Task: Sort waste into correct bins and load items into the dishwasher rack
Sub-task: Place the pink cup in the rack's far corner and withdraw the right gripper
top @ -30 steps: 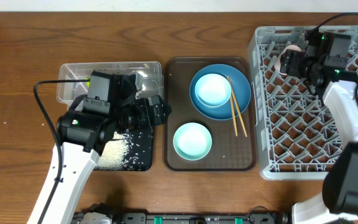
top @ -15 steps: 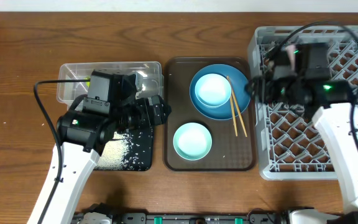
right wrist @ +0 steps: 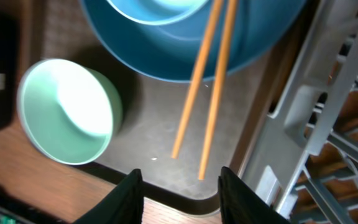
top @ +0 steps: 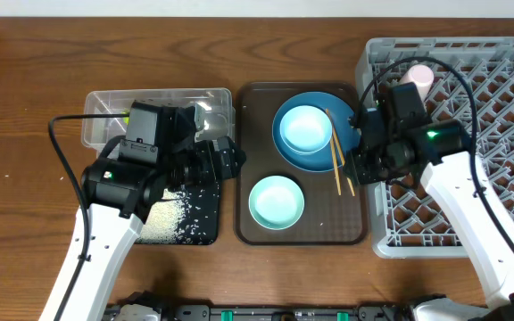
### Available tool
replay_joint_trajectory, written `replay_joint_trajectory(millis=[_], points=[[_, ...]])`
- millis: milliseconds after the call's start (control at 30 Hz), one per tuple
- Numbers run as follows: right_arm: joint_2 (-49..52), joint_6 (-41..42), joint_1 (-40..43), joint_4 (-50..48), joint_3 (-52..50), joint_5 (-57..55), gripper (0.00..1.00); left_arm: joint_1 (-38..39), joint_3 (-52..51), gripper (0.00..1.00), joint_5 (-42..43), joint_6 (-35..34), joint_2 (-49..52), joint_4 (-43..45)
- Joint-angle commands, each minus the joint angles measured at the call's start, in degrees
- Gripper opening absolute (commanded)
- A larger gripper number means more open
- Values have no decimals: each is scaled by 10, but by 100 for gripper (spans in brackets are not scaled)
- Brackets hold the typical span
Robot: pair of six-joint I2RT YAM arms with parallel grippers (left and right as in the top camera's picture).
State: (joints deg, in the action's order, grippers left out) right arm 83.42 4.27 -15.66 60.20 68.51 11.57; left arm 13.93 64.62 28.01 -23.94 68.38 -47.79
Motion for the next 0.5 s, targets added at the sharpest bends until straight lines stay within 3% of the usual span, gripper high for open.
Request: replay_joint_trajectory(millis=[0,467], points=[[2,-1,-8,-13,-32,-36,40,-2,0,94,-7,4,2,-2],[2,-1,-9,-114,-124,-30,39,-2,0,94,-7,4,2,-2]])
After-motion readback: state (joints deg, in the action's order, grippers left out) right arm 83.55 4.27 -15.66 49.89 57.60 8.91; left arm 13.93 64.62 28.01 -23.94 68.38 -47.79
